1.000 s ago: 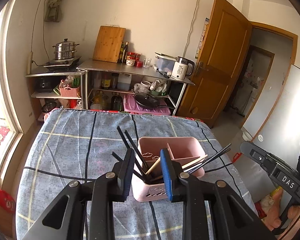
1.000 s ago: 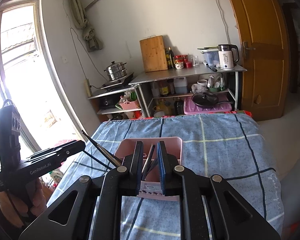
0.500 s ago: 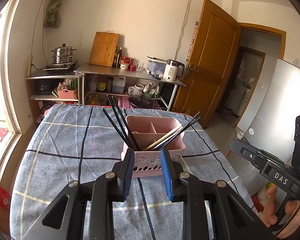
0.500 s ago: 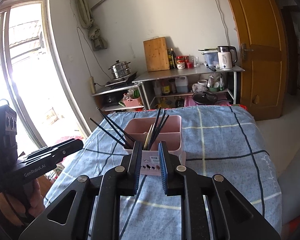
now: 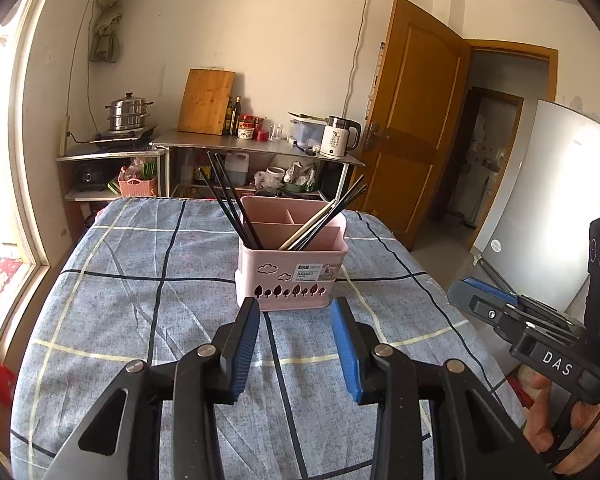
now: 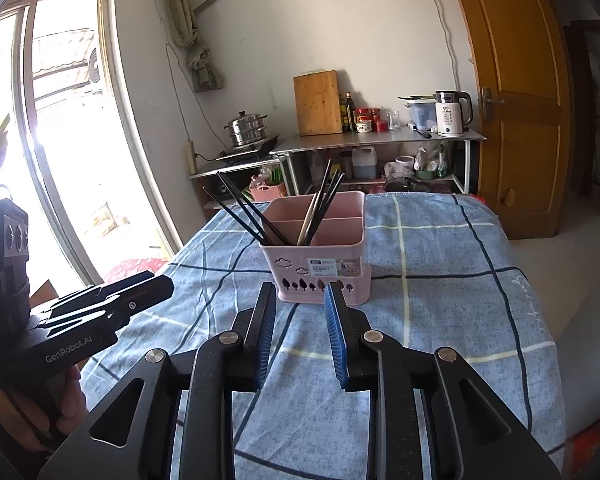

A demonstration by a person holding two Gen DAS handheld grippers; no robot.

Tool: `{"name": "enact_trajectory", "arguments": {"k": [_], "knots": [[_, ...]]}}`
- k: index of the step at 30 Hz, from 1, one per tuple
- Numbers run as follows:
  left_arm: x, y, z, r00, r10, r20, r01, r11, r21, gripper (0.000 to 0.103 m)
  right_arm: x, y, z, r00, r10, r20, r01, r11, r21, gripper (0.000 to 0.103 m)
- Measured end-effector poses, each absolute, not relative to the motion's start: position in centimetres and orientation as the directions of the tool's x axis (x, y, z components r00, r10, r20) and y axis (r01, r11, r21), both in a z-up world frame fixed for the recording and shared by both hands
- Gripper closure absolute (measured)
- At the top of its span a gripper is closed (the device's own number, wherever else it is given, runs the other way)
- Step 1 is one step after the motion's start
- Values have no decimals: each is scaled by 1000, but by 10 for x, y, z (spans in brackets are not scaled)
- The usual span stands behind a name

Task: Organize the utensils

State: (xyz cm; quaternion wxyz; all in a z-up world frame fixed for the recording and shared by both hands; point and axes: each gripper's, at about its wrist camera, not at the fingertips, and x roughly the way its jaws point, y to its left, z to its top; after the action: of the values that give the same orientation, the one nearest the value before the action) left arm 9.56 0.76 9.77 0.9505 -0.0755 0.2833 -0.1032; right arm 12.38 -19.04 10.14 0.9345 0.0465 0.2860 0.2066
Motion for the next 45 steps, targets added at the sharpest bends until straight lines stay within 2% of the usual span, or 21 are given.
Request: {"name": "enact_trajectory", "arguments": {"k": [14, 24, 45], "knots": [[59, -1, 72, 831, -206, -517, 138, 976, -168, 64, 93, -195, 77, 744, 395, -538, -346, 918, 196, 74], [57, 1, 53, 815, -197, -544, 125, 978, -165, 64, 87, -192, 67, 732, 402, -550, -361, 914, 187, 74], [53, -4, 58, 835, -167, -525, 123, 985, -119, 64, 85, -192, 66, 732, 401, -551, -360, 914, 187, 73]]}}
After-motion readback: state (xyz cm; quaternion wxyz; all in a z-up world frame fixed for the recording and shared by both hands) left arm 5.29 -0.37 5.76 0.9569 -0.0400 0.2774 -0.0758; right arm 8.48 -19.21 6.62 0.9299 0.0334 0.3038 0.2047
